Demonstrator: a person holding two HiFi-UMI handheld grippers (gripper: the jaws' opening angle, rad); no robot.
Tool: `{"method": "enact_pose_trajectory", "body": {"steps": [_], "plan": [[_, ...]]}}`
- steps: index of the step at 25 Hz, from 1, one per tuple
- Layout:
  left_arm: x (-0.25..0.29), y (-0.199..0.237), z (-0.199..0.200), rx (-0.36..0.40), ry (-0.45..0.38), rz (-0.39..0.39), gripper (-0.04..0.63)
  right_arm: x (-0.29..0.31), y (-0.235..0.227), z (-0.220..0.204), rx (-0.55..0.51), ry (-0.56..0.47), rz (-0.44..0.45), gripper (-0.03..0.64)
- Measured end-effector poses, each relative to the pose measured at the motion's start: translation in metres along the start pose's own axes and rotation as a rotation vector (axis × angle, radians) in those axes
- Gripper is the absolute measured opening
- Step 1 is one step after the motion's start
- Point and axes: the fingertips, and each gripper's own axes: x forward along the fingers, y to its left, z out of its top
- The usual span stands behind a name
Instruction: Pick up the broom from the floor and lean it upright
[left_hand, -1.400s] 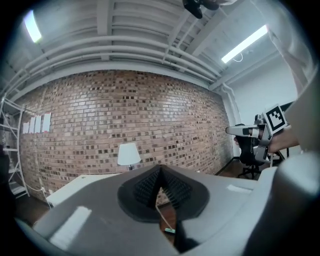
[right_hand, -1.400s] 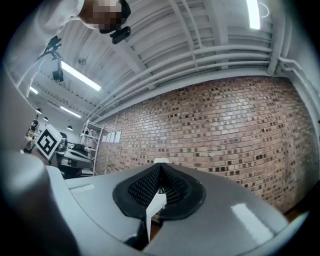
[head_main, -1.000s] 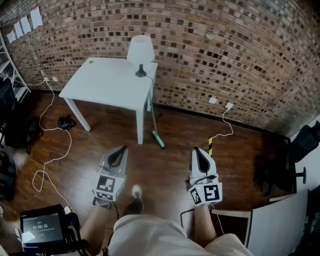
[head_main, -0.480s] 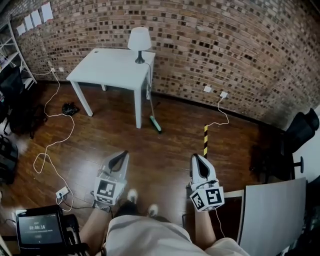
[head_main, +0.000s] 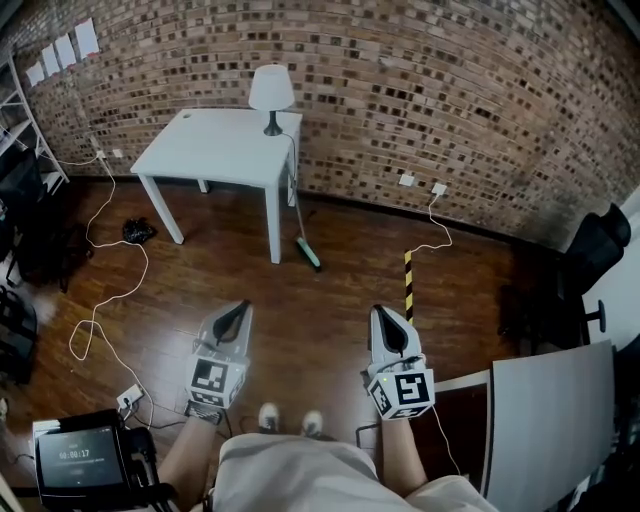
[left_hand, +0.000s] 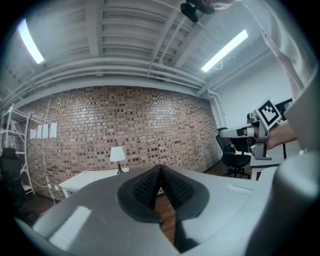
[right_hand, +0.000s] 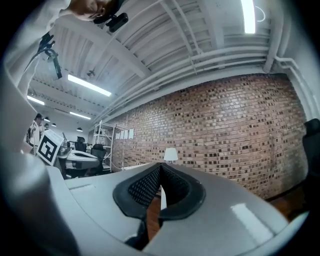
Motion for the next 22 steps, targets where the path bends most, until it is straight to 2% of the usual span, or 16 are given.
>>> {"method": "enact_pose_trajectory", "body": {"steps": [8,22], "plan": [[0.008,0.009,0.006,0.016,-0.011,-0.019,0.002,0.02,0.005,0.004,-0.038,0.001,-0.02,0.011],[0.016,0.024,0.007,0.047,-0.031,-0.038,0.002,0.039,0.01,0.001,-0.042,-0.025,-0.039,0.011]]}}
